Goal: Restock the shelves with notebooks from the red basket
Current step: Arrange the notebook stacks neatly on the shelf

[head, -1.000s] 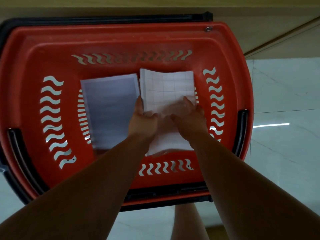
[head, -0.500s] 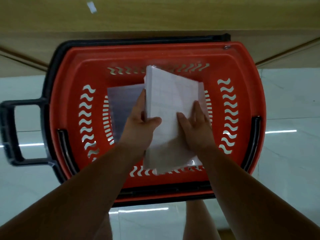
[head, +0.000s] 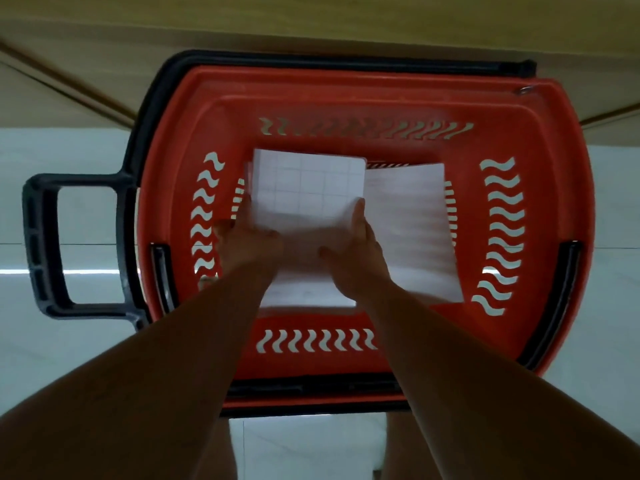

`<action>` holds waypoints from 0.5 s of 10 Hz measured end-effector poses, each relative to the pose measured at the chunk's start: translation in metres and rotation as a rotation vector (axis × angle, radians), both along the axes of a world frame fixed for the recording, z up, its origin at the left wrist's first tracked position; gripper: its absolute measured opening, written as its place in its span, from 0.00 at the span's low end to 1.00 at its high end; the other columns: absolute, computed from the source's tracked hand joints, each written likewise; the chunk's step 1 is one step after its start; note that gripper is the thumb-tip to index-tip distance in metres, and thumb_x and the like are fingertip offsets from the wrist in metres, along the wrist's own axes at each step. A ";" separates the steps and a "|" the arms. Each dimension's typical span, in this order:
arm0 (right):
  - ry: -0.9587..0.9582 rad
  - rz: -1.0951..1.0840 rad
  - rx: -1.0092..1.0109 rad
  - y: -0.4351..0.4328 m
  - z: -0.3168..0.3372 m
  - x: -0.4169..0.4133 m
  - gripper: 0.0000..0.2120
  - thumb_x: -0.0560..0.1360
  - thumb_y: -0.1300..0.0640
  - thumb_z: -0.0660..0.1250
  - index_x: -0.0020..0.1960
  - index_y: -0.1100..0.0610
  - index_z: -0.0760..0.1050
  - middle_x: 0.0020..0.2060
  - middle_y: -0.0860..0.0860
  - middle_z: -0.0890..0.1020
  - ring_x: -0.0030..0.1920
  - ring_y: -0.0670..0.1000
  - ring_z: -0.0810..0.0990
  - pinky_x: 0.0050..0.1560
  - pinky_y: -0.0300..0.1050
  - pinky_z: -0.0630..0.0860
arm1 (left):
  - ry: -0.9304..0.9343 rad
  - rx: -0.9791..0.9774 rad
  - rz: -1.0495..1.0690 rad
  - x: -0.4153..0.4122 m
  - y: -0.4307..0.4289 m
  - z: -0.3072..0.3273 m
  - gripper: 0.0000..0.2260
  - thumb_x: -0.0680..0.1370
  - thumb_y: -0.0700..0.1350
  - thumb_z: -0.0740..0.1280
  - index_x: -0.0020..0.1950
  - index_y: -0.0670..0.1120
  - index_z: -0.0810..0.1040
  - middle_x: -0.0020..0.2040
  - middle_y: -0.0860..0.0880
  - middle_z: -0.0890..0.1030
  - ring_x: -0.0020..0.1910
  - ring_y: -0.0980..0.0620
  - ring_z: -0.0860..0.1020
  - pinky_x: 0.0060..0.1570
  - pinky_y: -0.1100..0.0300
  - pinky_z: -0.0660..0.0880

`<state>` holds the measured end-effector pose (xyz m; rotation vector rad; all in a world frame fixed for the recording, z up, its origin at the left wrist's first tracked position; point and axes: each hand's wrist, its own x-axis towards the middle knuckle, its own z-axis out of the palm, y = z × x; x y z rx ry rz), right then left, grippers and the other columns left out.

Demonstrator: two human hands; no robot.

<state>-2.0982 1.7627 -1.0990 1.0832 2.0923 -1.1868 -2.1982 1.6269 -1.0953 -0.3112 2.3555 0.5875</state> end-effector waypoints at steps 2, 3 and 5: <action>0.025 0.010 -0.049 0.009 -0.005 -0.003 0.48 0.78 0.54 0.67 0.81 0.41 0.34 0.79 0.51 0.61 0.75 0.61 0.64 0.73 0.61 0.66 | -0.186 0.185 0.204 0.001 -0.002 0.008 0.25 0.81 0.46 0.68 0.77 0.45 0.66 0.64 0.44 0.77 0.59 0.44 0.77 0.57 0.53 0.73; 0.027 -0.006 -0.042 0.012 -0.007 -0.004 0.49 0.78 0.55 0.68 0.80 0.40 0.34 0.78 0.52 0.62 0.75 0.62 0.64 0.72 0.63 0.66 | -0.125 0.184 0.130 0.003 -0.003 0.012 0.31 0.81 0.47 0.67 0.81 0.50 0.57 0.58 0.51 0.76 0.51 0.53 0.76 0.54 0.56 0.77; 0.079 -0.061 -0.068 0.018 -0.007 -0.009 0.50 0.74 0.47 0.71 0.81 0.39 0.37 0.73 0.57 0.66 0.68 0.61 0.73 0.64 0.64 0.76 | -0.021 0.263 -0.012 0.010 -0.007 0.018 0.36 0.81 0.44 0.67 0.82 0.59 0.49 0.78 0.46 0.66 0.68 0.46 0.74 0.65 0.44 0.76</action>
